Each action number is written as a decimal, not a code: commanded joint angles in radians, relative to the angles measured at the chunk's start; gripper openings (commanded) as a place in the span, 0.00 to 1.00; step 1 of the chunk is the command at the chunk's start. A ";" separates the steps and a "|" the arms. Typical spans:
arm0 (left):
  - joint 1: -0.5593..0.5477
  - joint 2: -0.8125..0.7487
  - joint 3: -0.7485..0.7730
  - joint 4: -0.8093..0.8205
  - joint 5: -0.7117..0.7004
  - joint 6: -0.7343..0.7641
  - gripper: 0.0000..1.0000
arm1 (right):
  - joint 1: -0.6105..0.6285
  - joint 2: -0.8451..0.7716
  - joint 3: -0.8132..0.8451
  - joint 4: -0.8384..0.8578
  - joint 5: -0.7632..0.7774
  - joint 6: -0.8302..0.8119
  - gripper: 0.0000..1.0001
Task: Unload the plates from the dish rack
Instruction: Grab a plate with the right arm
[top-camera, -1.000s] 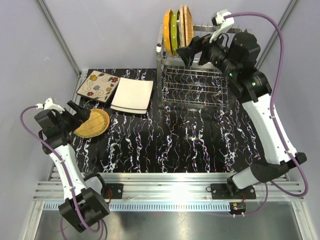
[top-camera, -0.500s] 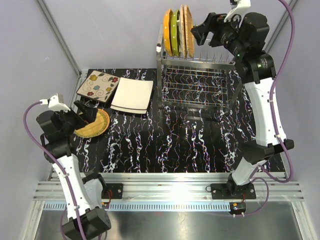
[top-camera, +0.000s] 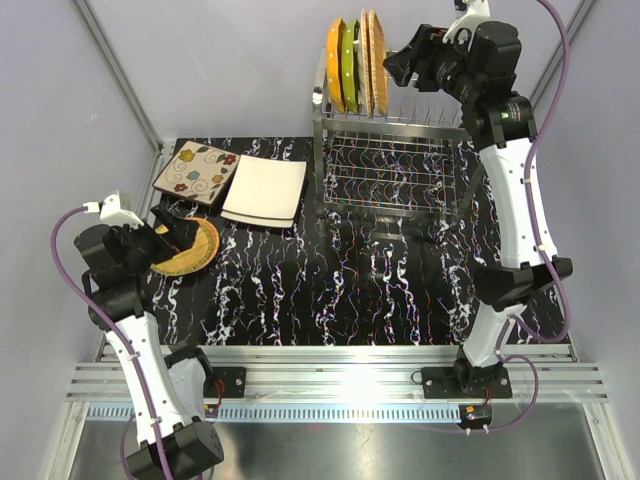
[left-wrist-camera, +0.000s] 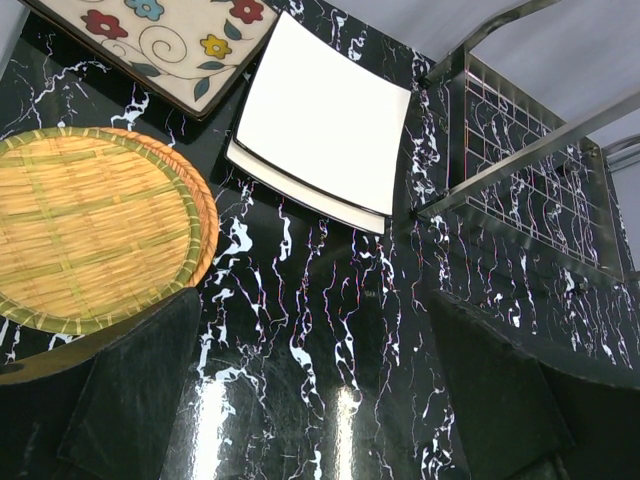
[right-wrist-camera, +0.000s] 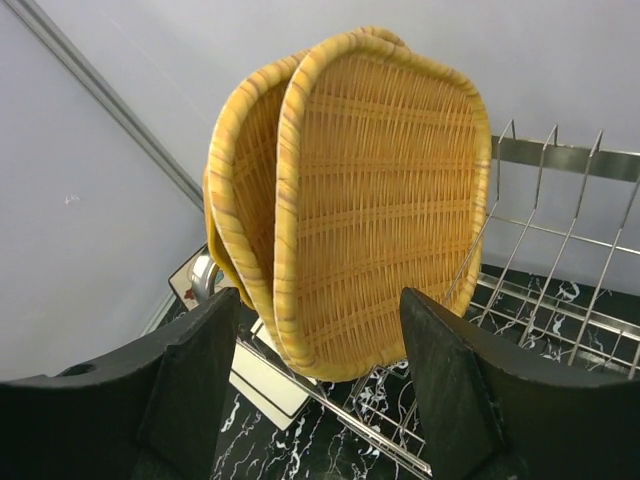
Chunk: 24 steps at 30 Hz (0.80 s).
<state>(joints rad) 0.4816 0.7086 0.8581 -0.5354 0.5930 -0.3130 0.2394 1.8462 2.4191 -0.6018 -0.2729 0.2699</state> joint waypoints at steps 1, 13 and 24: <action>-0.005 -0.006 0.030 0.009 0.028 0.008 0.99 | 0.000 0.027 0.054 0.020 -0.037 0.023 0.71; -0.005 -0.003 0.019 0.020 0.034 0.005 0.99 | 0.000 0.081 0.074 0.033 -0.069 0.037 0.66; -0.005 -0.001 0.015 0.034 0.042 -0.005 0.99 | 0.008 0.093 0.074 0.048 -0.084 0.038 0.66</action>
<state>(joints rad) 0.4805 0.7086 0.8577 -0.5426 0.6029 -0.3138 0.2398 1.9316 2.4508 -0.5976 -0.3351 0.2993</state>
